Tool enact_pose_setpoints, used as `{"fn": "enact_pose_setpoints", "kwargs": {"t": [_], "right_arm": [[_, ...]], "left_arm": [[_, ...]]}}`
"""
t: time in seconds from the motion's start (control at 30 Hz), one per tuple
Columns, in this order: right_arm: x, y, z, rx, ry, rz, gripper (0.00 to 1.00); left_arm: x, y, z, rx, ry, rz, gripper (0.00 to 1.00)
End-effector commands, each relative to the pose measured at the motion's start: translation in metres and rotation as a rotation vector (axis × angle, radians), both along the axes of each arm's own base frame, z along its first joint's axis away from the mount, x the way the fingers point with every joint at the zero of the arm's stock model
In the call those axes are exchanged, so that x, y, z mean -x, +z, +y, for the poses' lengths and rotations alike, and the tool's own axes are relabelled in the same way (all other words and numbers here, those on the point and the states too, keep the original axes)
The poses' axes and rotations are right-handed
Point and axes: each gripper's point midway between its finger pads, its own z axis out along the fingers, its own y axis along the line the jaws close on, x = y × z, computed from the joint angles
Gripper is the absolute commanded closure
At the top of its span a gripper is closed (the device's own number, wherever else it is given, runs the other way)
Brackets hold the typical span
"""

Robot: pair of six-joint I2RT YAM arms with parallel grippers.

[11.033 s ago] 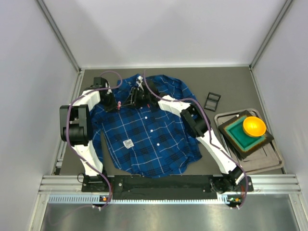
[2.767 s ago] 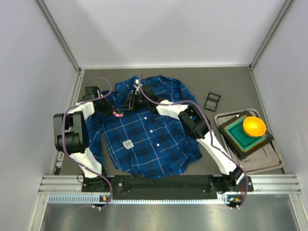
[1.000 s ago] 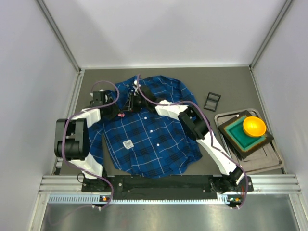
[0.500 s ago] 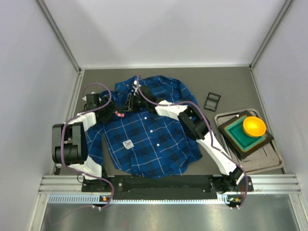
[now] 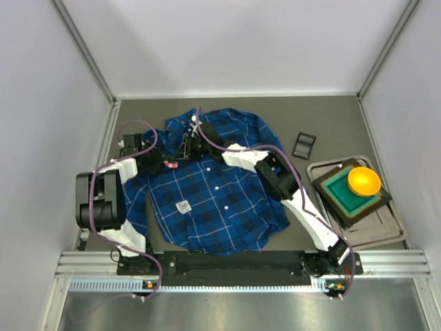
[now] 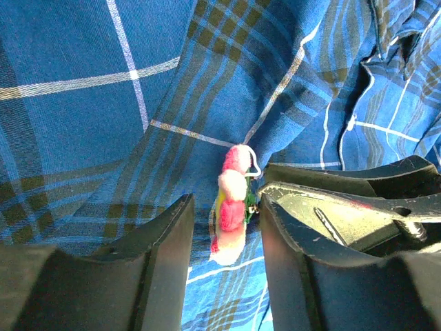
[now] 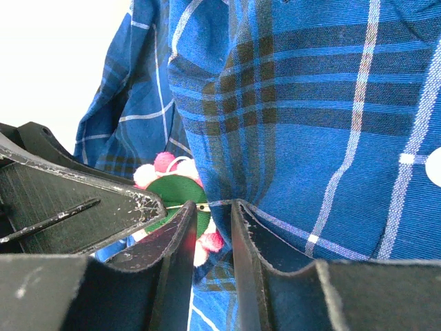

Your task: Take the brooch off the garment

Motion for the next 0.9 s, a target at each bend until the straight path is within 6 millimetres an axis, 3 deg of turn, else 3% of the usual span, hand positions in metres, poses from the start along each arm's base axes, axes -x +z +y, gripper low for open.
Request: {"fn": "enact_pose_setpoints", "kwargs": {"t": [0.0,0.13,0.3,0.53,0.6,0.87], "right_arm": [[0.005,0.014,0.009,-0.039,0.024,-0.034,0.73],[0.005,0.014,0.01,-0.038,0.027,-0.037,0.73],[0.004,0.022,0.012,-0.046,0.037,-0.044,0.73],[0.002,0.046,0.014,-0.042,0.049,-0.079,0.69],[0.0,0.044,0.011,-0.027,0.035,-0.077,0.66],[0.016,0.061,0.009,-0.1,0.042,0.111,0.57]], "left_arm": [[-0.016,0.013,0.001,0.01,0.001,-0.05,0.54],[-0.017,0.014,0.002,-0.009,-0.011,-0.059,0.65],[-0.015,0.012,0.009,-0.084,-0.051,-0.058,0.88],[-0.013,0.019,0.013,-0.15,-0.098,-0.093,0.94],[-0.012,0.017,0.012,-0.163,-0.114,-0.093,0.96],[-0.01,0.022,0.005,-0.184,-0.149,-0.137,0.99]]}}
